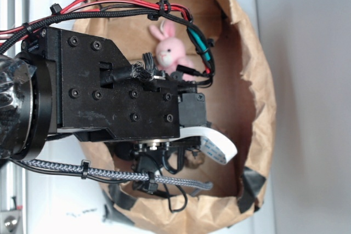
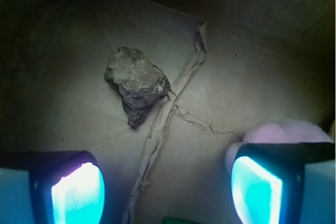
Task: Grab the rock.
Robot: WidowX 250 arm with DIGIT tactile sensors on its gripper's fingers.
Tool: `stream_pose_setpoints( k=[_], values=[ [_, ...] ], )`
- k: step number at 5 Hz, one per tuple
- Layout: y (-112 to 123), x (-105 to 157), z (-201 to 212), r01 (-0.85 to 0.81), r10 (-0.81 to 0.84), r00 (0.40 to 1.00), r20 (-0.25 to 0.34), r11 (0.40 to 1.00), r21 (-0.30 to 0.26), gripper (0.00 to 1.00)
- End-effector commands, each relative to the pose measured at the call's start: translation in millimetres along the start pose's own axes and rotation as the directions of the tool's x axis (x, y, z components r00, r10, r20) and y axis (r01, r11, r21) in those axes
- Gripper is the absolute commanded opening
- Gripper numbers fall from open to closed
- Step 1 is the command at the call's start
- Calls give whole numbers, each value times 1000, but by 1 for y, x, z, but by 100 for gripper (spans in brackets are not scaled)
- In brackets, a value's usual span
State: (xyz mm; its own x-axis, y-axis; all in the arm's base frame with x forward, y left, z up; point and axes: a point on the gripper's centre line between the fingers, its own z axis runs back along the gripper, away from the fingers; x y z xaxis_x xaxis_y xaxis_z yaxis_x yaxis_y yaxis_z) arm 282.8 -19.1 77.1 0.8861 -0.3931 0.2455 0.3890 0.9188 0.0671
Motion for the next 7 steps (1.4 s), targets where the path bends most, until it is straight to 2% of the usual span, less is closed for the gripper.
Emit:
stream_pose_setpoints(
  k=[1,2,3,5,7],
  values=[
    [-9,23,-3,19,-23,998,61,998,63,100],
    [-12,36,-24,14,-17,999,40,997,69,100],
    [-19,37,-32,52,-52,998,29,999,17,100],
    [-25,35,-41,84,-84,996,19,996,15,100],
    [-31,26,-33,121,-121,992,42,993,-6,100]
  ],
)
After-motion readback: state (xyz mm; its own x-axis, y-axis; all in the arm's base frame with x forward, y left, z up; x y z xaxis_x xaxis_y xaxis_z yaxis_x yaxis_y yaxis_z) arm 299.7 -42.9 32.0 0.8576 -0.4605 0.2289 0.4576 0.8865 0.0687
